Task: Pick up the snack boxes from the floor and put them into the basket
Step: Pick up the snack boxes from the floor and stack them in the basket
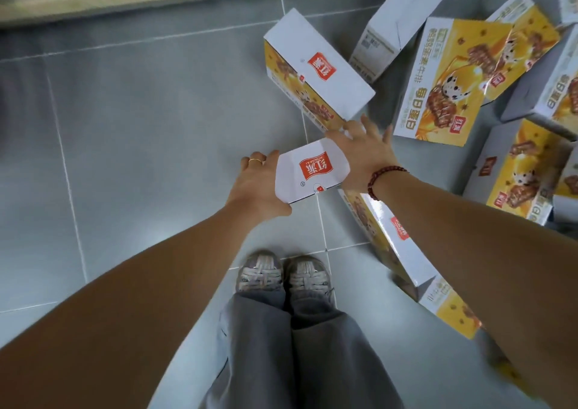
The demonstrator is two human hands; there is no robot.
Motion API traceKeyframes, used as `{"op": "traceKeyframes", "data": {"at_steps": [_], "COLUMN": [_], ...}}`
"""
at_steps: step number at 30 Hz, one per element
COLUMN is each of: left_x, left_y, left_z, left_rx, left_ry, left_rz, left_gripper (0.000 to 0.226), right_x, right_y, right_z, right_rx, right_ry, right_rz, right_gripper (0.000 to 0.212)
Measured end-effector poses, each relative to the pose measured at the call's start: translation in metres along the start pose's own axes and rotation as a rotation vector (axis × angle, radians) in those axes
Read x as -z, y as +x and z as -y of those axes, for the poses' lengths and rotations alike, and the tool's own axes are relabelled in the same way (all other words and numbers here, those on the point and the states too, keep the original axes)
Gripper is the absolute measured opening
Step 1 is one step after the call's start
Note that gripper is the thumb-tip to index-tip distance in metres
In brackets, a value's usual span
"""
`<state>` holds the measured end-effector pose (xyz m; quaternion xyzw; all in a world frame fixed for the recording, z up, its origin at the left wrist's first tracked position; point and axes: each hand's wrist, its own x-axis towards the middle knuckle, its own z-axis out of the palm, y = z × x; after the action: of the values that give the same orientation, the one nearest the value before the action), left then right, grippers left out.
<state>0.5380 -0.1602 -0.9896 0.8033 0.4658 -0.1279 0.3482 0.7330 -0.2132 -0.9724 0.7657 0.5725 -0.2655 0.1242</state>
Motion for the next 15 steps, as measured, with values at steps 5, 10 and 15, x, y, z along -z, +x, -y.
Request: {"op": "traceKeyframes", "data": {"at_steps": [5,10,15], "left_x": [0.098,0.227,0.373], "left_y": [-0.035,-0.09,-0.173], "left_z": [-0.012,-0.034,-0.08], "left_rx": [-0.084,-0.131,-0.171], "left_ry": [-0.085,-0.11,-0.093], "left_rz": [-0.064,-0.058,-0.121], "left_gripper": [0.081,0.102,0.107], "right_x": [0.085,0.208,0.353], "right_y": [-0.023,-0.068,-0.131], "right_z": [0.015,0.048,0.087], "right_rx": [0.12,0.166,0.233], "right_ry": [0.054,0.109,0.247], "right_rz": [-0.049,-0.083,-0.109], "right_gripper": [0.091,0.097,0.102]}}
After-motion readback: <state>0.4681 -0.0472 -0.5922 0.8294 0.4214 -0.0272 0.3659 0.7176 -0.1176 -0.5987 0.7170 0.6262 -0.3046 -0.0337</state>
